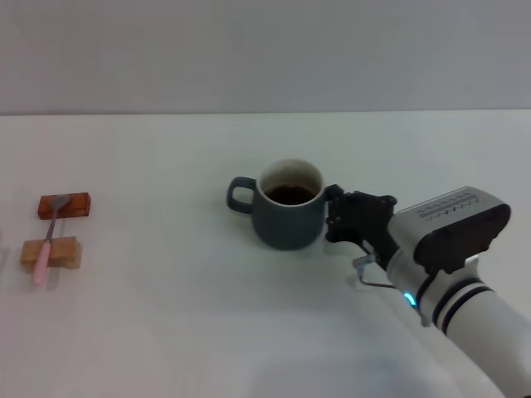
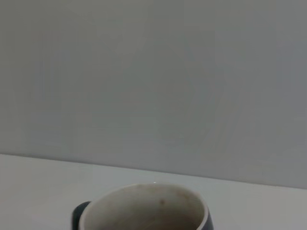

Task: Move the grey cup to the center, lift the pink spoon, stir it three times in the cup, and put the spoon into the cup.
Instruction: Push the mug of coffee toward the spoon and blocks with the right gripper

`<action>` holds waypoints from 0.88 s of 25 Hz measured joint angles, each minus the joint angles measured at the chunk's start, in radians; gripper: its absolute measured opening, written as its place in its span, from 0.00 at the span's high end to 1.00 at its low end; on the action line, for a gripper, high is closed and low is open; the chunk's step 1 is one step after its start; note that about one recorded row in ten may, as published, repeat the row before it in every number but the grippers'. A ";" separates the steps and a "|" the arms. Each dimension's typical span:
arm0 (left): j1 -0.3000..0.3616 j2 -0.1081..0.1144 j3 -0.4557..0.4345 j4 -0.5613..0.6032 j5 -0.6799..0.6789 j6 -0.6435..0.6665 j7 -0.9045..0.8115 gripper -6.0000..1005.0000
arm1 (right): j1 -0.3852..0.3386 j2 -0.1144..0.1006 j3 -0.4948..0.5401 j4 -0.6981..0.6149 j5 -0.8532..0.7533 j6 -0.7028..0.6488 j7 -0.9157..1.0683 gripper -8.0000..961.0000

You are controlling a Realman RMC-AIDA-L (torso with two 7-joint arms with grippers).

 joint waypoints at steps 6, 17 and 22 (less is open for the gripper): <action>0.000 0.000 0.000 0.000 -0.001 0.000 0.000 0.19 | 0.011 0.001 -0.020 0.046 -0.003 0.016 0.000 0.99; 0.001 0.000 0.000 0.002 -0.002 0.000 0.000 0.19 | -0.001 0.001 -0.036 0.038 -0.001 -0.020 0.000 0.99; 0.001 0.000 0.000 0.006 -0.002 0.000 0.000 0.19 | -0.005 0.001 0.026 -0.032 0.006 -0.028 0.000 0.99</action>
